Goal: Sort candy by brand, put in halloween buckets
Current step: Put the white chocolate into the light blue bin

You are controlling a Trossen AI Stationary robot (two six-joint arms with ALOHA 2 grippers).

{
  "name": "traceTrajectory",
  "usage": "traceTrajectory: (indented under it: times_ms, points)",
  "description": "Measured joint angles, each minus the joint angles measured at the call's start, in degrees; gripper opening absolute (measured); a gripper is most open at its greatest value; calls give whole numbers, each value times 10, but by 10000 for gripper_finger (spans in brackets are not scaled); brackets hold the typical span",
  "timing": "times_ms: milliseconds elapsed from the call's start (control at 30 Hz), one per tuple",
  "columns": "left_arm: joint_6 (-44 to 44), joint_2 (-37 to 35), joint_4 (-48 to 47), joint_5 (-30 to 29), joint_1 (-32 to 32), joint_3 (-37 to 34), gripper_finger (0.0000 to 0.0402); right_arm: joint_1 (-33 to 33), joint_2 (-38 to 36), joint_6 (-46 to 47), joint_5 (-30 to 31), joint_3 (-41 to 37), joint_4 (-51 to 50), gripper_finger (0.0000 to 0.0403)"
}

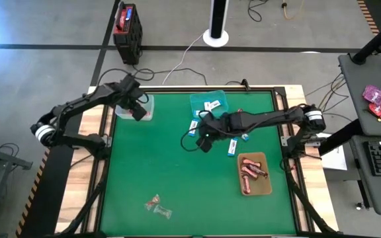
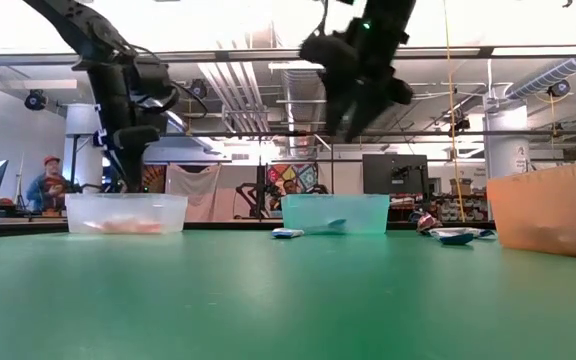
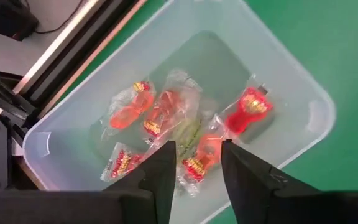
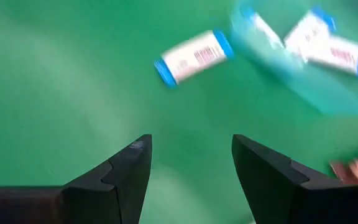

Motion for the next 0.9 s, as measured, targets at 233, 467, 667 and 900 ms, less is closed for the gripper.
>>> traceTrajectory:
  times_ms: [233, 467, 667, 900]
  points:
    - [-65, -62, 73, 49, -100, -23, 117, -47, 1, 25, -24, -10, -109, 217]
    - [-111, -135, 190, 36, -254, -76, 117, -93, 2, 43, -118, -57, -123, 217]
    - [-123, -178, 225, -19, -342, -91, 117, -122, 3, 85, -162, -92, -159, 217]
    - [-123, -193, 234, -89, -356, -84, 117, -116, 28, 109, -175, -89, -162, 217]
